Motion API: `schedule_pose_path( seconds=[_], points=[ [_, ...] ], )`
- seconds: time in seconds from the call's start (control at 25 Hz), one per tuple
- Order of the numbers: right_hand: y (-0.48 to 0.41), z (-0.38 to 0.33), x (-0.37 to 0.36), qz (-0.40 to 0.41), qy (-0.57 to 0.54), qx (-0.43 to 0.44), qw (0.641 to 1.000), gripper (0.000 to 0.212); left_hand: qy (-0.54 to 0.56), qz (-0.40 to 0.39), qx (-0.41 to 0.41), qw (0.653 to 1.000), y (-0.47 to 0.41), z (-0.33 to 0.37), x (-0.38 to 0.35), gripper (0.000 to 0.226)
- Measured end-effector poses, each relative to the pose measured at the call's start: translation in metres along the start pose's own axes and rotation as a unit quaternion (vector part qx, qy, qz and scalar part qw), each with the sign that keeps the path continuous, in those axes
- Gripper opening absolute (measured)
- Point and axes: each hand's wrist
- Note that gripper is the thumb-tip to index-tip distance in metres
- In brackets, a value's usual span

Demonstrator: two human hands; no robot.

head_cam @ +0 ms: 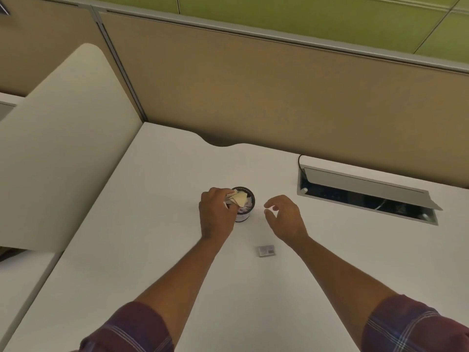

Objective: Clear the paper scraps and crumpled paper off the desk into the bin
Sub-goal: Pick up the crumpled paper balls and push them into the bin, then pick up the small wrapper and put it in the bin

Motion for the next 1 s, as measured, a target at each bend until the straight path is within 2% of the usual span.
schedule_pose_path(
  seconds=[0.24,0.44,0.6,0.72,0.88,1.0],
  points=[
    [0.046,0.039,0.007,-0.046,0.031,-0.065,0.996,0.010,-0.066,-0.073,-0.007,0.995,-0.006,-0.005,-0.013,0.041],
    [0.072,0.052,0.000,-0.091,0.053,-0.089,0.991,0.014,-0.027,-0.066,-0.007,0.997,0.006,-0.007,-0.009,0.047],
    [0.079,0.051,-0.012,-0.127,0.085,-0.070,0.986,0.015,0.002,-0.037,0.004,0.999,0.017,-0.009,-0.004,0.056],
    [0.076,0.046,-0.023,-0.175,0.142,-0.046,0.973,0.030,-0.007,-0.027,0.031,0.999,0.030,-0.020,0.003,0.063],
    [0.069,0.043,-0.035,-0.213,0.223,0.017,0.951,0.044,-0.075,-0.068,0.067,0.993,0.047,-0.047,0.017,0.065],
    [0.072,0.044,-0.040,-0.211,0.281,0.064,0.934,0.033,-0.152,-0.119,0.080,0.978,0.055,-0.069,0.027,0.066]
  ],
)
Point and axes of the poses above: each hand's wrist, its own y-axis away from the middle knuckle, its own x-axis out of the back of the hand, z = x × y, and after that the axes turned 9 degrees about y, right-handed
